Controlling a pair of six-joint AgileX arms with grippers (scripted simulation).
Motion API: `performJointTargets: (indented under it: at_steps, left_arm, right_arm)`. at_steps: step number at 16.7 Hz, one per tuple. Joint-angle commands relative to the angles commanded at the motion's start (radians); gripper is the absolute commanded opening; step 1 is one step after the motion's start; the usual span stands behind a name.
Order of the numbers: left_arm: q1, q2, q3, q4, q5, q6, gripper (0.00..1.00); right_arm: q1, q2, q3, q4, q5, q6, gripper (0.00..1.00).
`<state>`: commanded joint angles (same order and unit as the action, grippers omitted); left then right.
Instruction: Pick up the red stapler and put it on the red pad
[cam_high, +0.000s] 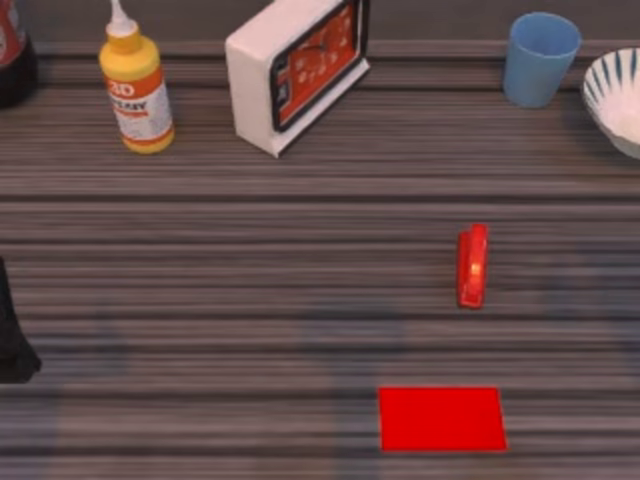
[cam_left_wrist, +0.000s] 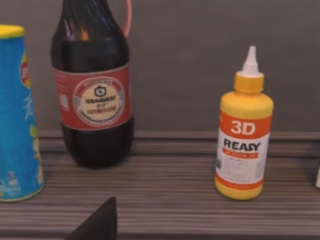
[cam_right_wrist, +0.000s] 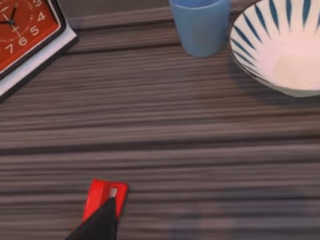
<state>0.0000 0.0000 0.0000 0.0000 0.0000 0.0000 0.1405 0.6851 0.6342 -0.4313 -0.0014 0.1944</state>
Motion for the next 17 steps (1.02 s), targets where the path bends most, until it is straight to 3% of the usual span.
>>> performJointTargets:
  at_steps: [9,17]
  left_arm:
    - [0.000,0.000,0.000,0.000,0.000,0.000,1.00]
    - [0.000,0.000,0.000,0.000,0.000,0.000,1.00]
  right_arm:
    - [0.177,0.970,0.791,-0.571,0.006,0.235,1.00]
    - [0.273,1.457,1.249,-0.858,0.002,0.370,1.00]
